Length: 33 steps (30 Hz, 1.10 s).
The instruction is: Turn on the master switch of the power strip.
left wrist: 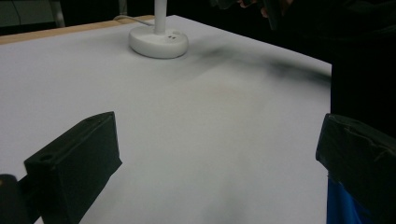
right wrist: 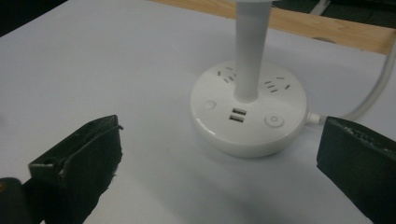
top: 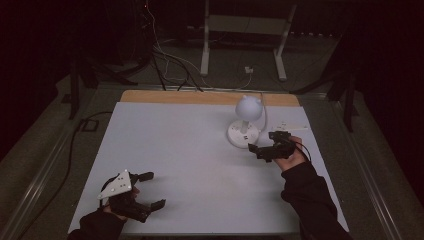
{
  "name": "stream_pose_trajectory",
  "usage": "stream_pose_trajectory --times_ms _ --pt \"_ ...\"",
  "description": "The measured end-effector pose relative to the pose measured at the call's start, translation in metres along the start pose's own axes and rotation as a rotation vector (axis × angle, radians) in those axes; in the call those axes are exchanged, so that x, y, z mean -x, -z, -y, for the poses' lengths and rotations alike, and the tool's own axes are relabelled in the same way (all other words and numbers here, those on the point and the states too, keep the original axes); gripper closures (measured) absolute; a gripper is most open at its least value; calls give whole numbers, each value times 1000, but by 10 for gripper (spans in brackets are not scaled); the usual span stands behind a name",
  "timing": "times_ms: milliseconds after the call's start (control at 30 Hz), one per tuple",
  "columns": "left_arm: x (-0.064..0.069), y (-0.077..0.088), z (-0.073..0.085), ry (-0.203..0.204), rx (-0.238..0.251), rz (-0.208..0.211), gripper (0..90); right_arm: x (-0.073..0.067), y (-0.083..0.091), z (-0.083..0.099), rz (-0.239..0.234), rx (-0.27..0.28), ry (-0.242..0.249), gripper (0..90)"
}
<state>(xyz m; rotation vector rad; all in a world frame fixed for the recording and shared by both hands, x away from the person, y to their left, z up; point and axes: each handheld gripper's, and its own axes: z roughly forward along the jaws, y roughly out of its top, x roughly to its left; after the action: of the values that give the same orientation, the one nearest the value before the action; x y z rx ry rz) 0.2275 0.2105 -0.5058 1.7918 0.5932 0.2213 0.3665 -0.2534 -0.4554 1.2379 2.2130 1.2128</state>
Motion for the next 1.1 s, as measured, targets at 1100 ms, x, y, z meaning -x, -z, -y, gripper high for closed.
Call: stream_pose_trajectory --times_ms 1100 --pt "0 -1 1 4 -7 2 2 35 -42 -5 113 46 -74 45"
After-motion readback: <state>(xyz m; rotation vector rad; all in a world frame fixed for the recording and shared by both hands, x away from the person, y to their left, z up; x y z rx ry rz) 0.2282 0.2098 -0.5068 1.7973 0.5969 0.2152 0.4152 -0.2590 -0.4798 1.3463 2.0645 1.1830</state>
